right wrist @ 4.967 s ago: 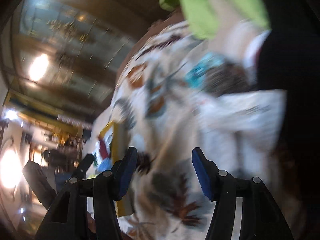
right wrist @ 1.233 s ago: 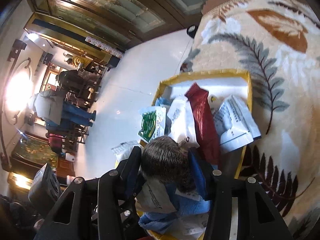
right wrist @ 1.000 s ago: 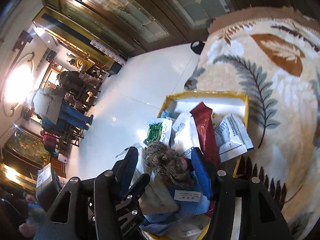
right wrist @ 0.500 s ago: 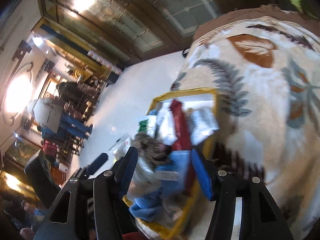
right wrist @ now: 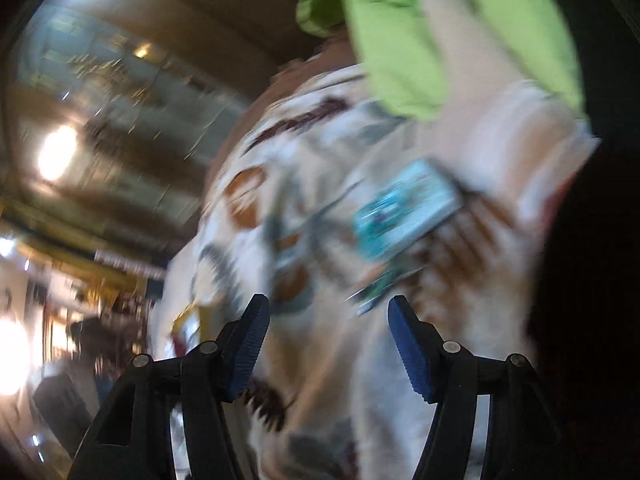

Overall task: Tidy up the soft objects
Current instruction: 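Move both open tools back to the teal packet and colored sticks, then grasp the colored sticks with the left tool while the right tool grasps the teal cartoon packet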

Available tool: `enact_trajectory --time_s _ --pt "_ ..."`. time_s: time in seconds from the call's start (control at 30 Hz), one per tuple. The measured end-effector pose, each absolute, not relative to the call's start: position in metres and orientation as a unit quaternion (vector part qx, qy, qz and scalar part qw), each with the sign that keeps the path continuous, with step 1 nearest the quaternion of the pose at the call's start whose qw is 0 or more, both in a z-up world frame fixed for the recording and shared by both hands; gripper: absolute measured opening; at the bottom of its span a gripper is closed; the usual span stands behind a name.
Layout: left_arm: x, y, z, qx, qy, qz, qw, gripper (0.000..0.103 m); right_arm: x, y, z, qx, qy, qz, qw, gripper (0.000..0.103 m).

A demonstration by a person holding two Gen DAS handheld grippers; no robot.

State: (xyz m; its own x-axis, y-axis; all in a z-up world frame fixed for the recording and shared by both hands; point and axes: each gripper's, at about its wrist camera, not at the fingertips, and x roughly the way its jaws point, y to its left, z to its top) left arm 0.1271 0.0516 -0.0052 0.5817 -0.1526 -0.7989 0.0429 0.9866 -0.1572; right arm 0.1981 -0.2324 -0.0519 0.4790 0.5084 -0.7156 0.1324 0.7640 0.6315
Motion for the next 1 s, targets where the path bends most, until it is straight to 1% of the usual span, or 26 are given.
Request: enact_trajectory --time_s 0.17,0.3,0.4,0.5,0.6,0.67,0.83,0.9,0.97,1.0 --pt "0.163 -0.001 -0.036 -0.080 0.491 -0.118 0.859 0.072 0.223 -0.256 -0.071 0.341 0.517 0.079 0.781 0.068" --pt "0.185 -0.027 -0.056 -0.123 0.520 -0.143 0.833 0.072 0.240 -0.254 -0.088 0.355 0.530 0.074 0.767 0.068" --pt "0.194 -0.042 -0.064 -0.141 0.524 -0.149 0.827 0.072 0.256 -0.251 -0.097 0.360 0.535 0.070 0.762 0.067" --pt "0.198 -0.060 -0.067 -0.108 0.526 -0.164 0.827 0.072 0.266 -0.249 -0.104 0.363 0.540 0.074 0.755 0.068" --pt "0.208 -0.071 -0.071 -0.074 0.536 -0.181 0.821 0.072 0.272 -0.252 -0.109 0.360 0.540 0.073 0.758 0.065" --pt "0.214 -0.077 -0.074 -0.051 0.543 -0.208 0.812 0.072 0.273 -0.255 -0.113 0.365 0.540 0.077 0.755 0.061" --pt "0.220 -0.096 -0.088 0.033 0.560 -0.264 0.785 0.072 0.277 -0.256 -0.117 0.364 0.539 0.084 0.754 0.060" --pt "0.221 -0.098 -0.089 0.044 0.549 -0.268 0.791 0.072 0.279 -0.255 -0.117 0.358 0.538 0.085 0.758 0.054" --pt "0.225 -0.099 -0.087 0.038 0.544 -0.267 0.794 0.072 0.281 -0.256 -0.118 0.355 0.538 0.083 0.760 0.036" --pt "0.228 -0.099 -0.086 0.032 0.542 -0.268 0.796 0.072 0.281 -0.257 -0.118 0.356 0.537 0.081 0.760 0.033"
